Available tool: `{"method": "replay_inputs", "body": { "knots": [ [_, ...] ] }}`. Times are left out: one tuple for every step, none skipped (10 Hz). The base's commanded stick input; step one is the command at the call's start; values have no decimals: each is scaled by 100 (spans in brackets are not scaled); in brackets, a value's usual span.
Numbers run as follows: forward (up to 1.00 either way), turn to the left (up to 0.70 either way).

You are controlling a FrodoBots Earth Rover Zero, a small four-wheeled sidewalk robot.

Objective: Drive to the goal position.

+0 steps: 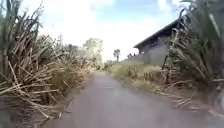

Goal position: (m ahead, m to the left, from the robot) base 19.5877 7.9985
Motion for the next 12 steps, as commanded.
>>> {"method": "replay_inputs", "body": {
  "knots": [
    [66,-1],
    [16,0],
    [0,0],
    [0,0],
    [0,0],
    [0,0],
    [0,0],
    [0,0],
    [0,0],
    [70,34],
    [70,34],
    [70,34]
  ]
}}
